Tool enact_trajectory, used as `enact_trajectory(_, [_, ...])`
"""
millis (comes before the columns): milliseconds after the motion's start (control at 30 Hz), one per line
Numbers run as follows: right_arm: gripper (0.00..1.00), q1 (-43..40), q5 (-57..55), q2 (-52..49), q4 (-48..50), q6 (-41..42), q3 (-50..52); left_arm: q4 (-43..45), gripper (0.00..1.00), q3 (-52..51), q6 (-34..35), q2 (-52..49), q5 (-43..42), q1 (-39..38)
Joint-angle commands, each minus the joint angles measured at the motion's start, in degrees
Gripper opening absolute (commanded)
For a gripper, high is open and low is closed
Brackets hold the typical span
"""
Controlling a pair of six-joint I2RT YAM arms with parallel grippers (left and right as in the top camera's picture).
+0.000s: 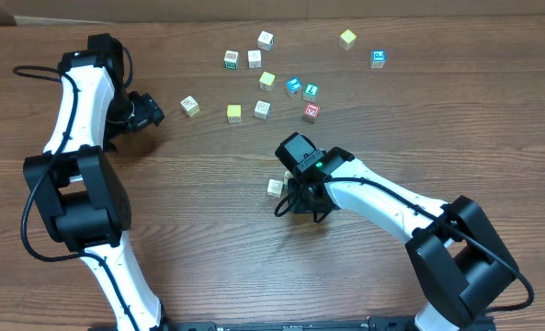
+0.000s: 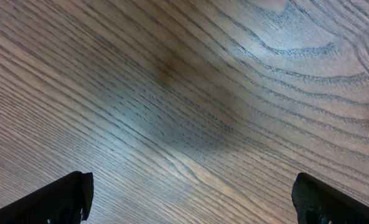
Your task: Form a circle
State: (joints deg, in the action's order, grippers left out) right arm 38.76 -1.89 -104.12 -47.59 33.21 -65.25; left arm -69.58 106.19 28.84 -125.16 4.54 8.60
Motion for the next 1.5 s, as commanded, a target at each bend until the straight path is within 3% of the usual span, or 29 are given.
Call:
enact_trajectory(0, [0.31, 0.07, -0.04, -0.15, -0.55, -0.15, -2.21, 0.02, 1.00, -0.22, 1.18, -0.72, -0.09, -0.37])
enact_trajectory(1467, [0.29, 0.07, 0.02, -0.15, 0.83, -0.22, -2.45, 0.02, 0.99, -0.22, 1.18, -0.72, -0.09, -0.37])
